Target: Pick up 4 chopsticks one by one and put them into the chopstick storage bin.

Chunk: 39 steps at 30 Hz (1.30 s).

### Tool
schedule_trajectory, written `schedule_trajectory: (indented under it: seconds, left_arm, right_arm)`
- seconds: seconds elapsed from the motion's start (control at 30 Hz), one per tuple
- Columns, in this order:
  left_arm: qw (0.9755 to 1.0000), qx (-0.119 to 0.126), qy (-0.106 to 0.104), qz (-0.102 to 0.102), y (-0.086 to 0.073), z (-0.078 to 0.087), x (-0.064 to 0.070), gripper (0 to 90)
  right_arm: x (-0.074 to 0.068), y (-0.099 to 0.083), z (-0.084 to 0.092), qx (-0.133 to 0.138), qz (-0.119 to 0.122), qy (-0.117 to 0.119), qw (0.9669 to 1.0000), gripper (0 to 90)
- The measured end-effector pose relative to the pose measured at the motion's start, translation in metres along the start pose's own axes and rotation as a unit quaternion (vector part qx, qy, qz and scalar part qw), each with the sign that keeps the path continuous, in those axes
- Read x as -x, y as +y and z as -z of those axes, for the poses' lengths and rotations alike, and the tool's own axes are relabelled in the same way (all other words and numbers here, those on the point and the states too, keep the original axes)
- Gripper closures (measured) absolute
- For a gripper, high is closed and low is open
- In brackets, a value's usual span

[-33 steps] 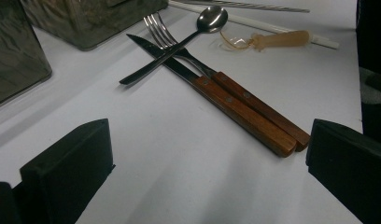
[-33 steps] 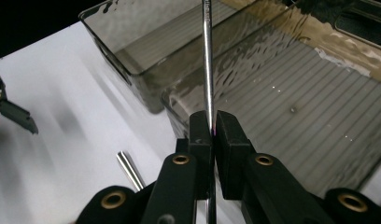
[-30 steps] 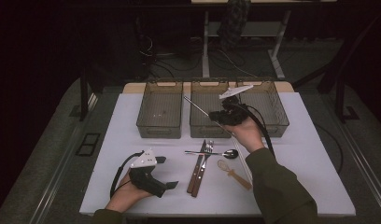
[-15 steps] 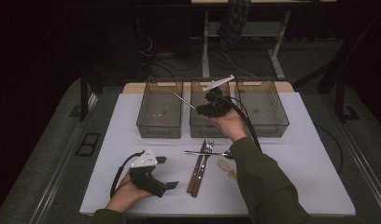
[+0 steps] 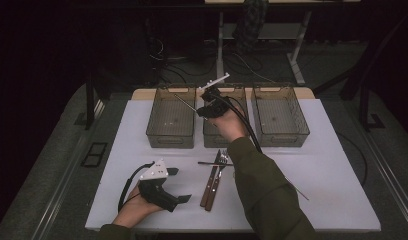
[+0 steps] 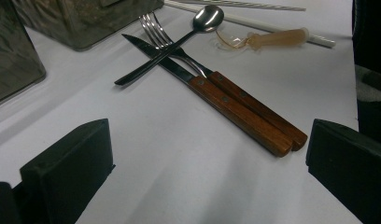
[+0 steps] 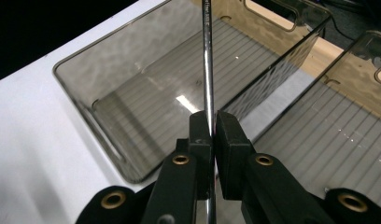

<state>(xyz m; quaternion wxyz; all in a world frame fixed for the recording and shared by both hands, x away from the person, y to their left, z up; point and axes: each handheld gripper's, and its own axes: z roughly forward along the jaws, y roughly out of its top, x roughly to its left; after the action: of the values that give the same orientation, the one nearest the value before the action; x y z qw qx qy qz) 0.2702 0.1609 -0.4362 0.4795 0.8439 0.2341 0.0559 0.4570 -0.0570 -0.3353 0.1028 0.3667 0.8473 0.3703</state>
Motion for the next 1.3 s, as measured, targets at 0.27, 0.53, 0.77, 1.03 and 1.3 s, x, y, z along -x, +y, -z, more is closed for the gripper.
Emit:
schedule_trajectory:
  seconds: [0.27, 0.53, 0.77, 1.03, 1.3]
  left_arm:
    - [1.0000, 0.004, -0.003, 0.000, 0.001, 0.000, 0.001, 0.0]
    - [1.0000, 0.008, -0.006, 0.002, 0.001, 0.000, 0.000, 0.0]
    - [0.9999, 0.012, -0.008, 0.003, 0.002, 0.000, 0.001, 0.0]
    - [0.9998, 0.014, -0.013, 0.003, 0.002, 0.001, 0.001, 0.0]
    - [0.9998, 0.017, -0.014, 0.003, 0.003, 0.001, 0.000, 0.0]
  right_arm:
    - [-0.002, 0.015, -0.022, -0.014, -0.009, -0.012, 0.9998, 85.3]
    - [-0.003, 0.030, -0.044, -0.025, -0.026, -0.021, 0.9991, 85.2]
    - [-0.011, 0.035, -0.065, -0.033, -0.039, -0.020, 0.9985, 85.2]
    - [-0.021, 0.047, -0.082, -0.048, -0.039, -0.025, 0.9978, 85.2]
    - [-0.025, 0.053, -0.096, -0.056, -0.036, -0.033, 0.9972, 85.0]
